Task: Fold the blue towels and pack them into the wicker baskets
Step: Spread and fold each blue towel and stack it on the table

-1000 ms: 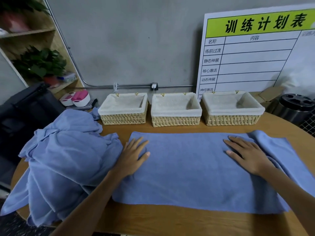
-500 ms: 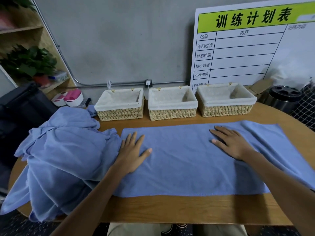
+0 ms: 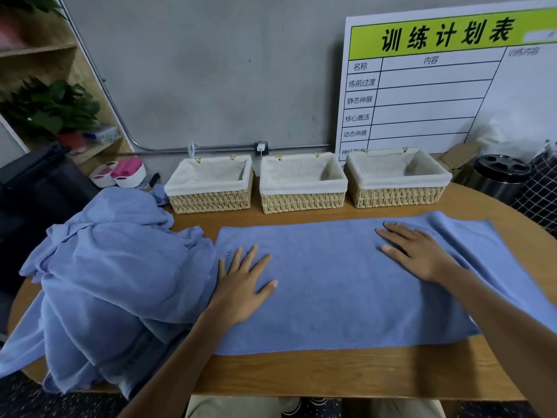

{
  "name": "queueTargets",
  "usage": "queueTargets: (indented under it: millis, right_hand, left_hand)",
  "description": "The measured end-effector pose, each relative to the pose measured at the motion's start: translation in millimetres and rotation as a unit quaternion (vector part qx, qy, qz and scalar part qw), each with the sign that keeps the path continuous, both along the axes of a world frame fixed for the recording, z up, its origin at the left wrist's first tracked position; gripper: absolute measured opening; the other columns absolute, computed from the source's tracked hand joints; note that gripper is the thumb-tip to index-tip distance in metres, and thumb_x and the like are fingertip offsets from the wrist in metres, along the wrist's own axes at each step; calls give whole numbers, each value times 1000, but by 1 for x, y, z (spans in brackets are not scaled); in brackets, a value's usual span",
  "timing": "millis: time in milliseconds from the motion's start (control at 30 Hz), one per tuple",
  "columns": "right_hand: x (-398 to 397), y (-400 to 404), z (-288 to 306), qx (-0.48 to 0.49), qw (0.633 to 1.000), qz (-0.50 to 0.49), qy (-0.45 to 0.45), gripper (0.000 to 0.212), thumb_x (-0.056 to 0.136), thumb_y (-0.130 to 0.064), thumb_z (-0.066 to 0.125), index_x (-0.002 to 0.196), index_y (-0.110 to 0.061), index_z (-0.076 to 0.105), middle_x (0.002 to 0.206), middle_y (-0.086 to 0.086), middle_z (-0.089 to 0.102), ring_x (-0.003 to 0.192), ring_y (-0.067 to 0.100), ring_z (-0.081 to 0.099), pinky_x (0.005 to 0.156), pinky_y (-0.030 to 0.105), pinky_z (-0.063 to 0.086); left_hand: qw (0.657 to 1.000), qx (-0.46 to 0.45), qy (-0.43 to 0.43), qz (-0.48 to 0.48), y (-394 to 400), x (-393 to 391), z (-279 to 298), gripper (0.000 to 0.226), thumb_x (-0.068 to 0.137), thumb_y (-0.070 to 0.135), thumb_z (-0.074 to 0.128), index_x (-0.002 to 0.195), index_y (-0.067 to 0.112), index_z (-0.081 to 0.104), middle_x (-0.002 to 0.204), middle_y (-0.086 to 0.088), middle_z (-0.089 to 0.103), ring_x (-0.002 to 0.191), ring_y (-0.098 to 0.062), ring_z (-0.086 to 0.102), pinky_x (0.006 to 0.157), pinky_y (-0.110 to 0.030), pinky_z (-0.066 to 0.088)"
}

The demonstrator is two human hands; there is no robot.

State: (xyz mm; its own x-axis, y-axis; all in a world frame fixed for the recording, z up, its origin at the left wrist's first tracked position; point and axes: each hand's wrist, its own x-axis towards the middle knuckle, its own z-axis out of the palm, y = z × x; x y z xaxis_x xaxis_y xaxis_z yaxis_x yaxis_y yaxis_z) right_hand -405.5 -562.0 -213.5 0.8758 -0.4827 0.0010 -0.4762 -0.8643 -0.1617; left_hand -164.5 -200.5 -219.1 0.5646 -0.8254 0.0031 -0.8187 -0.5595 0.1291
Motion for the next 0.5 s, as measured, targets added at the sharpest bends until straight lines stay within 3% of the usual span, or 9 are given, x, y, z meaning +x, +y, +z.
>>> queueTargets:
  millis: [100,233,333,433,500]
  right_hand:
    - [-1,2,-1,-13,1000,5,-28,68,95,-70,17,153,-39,30,162,-13,25,149,11,22,122,40,18]
    - [-2,3,1,-33,996,10,-86,83,90,-79,11,143,-29,50,150,-5,48,136,18,45,113,43,35]
    - [2,5,3,-33,997,15,-75,85,88,-79,11,146,-28,47,153,-5,44,139,17,41,117,38,31]
    - [5,6,4,-15,998,25,-55,85,87,-78,14,150,-29,40,157,-7,37,144,16,35,120,35,25]
    - [1,2,2,17,996,34,-75,84,88,-80,16,149,-29,43,155,-7,39,143,16,37,119,36,27]
  left_hand:
    - [1000,23,5,1,0,3,-4,109,60,94,-20,157,47,-1,164,15,-19,153,-21,-18,120,-60,-4]
    - [1000,-2,3,16,-8,3,8,102,69,94,-1,157,44,13,167,12,-4,155,-22,-6,120,-61,7]
    - [999,-38,15,36,-23,9,11,96,71,90,2,156,46,10,167,14,-5,155,-21,-6,120,-60,7]
    - [998,8,29,48,-33,15,3,118,52,99,-19,156,48,4,166,14,-11,154,-22,-10,120,-62,1]
    - [998,27,16,50,-34,17,-3,121,48,98,-22,156,49,3,167,14,-11,154,-23,-10,119,-64,2]
